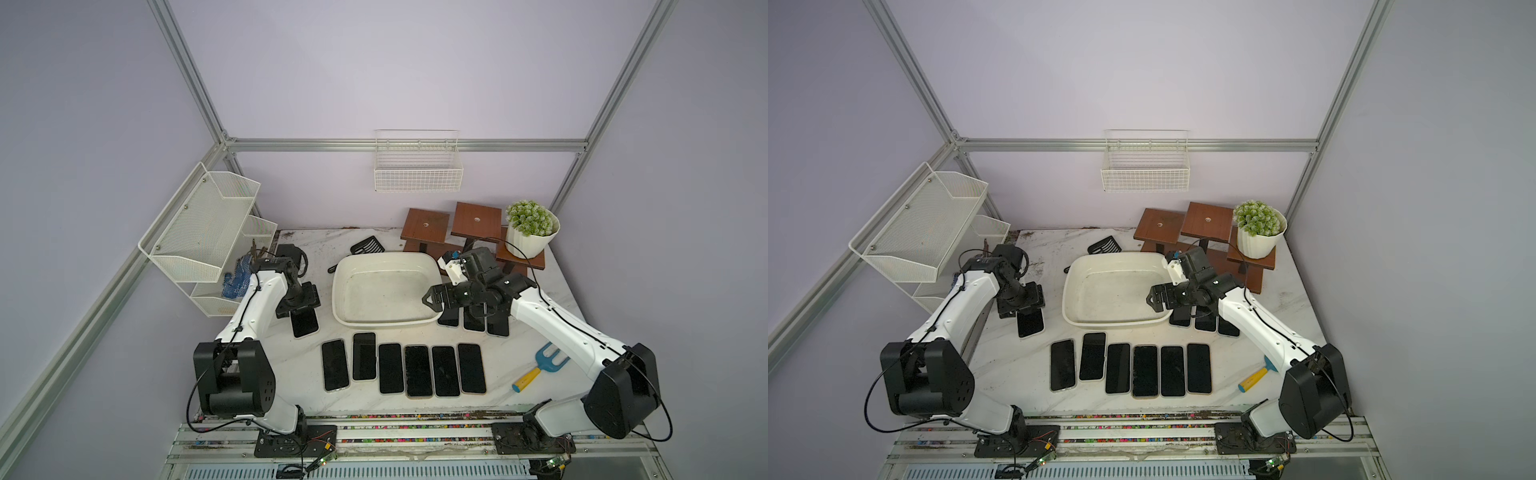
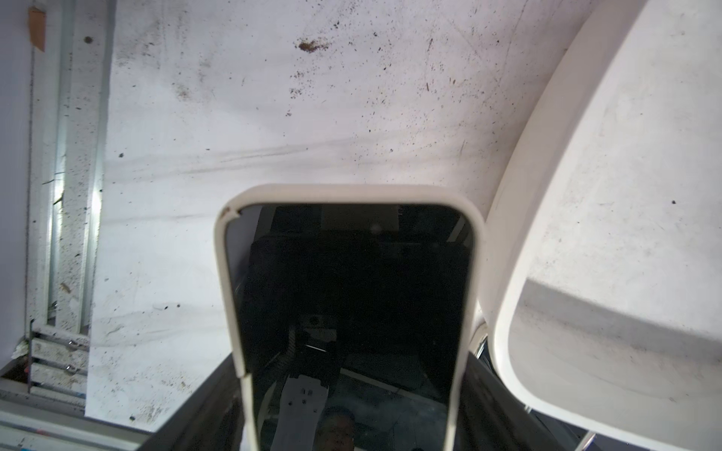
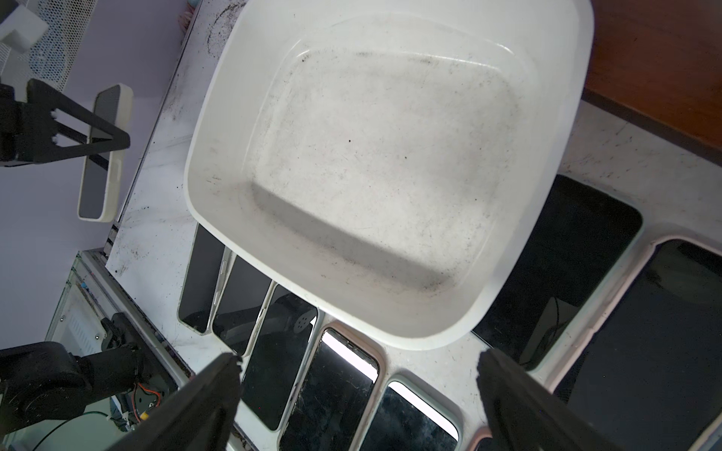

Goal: Take the phone out of the storage box
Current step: Place the phone at the center of the board.

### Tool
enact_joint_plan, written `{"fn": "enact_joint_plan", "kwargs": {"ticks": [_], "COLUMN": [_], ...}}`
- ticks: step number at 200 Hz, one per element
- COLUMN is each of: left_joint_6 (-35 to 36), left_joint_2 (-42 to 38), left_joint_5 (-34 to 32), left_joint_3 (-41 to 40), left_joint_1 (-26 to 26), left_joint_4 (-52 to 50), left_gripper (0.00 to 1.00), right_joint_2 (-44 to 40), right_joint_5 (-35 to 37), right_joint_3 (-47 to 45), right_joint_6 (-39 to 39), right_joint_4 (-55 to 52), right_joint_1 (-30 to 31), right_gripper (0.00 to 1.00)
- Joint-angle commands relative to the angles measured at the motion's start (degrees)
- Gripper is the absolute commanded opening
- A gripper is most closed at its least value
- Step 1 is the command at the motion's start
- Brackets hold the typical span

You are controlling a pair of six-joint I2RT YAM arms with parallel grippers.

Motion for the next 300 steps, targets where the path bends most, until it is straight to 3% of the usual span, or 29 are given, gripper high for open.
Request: {"fn": "enact_joint_plan", "kwargs": {"ticks": [1, 174, 208, 259, 300], "left_joint_6": [1.03, -1.98, -2.86, -3.90, -5.23], "left_joint_2": [3.63, 20.24, 21.56, 21.19, 19.00], "left_joint_5": [1.18, 6.14, 6.76, 6.86, 6.68], "left_joint_3": [-0.14, 1.18, 0.96, 0.11, 0.06], "left_joint_1": [0.33, -1.29, -2.56, -2.98, -2.84], "left_joint_4": [5.98, 15.44, 16.09, 16.09, 15.72], "left_gripper": [0.42, 0.43, 0.53, 0.77, 0.92], "right_joint_2": [-2.48, -10.82, -11.93, -11.94, -12.08], "right_joint_5": [1.62, 6.84, 7.08, 6.76, 6.49], "right_joint_3": [-0.87, -5.44, -6.40, -6.49, -6.50], "right_joint_6": [-0.23, -0.29, 0.10, 0.19, -0.24], "right_joint_4": [-0.60, -6.98, -7.17, -7.08, -6.77], "right_joint_1": [0.36, 0.36, 0.36, 0.38, 0.37], "right_gripper": [0.99, 0.99, 0.99, 0.99, 0.99]}}
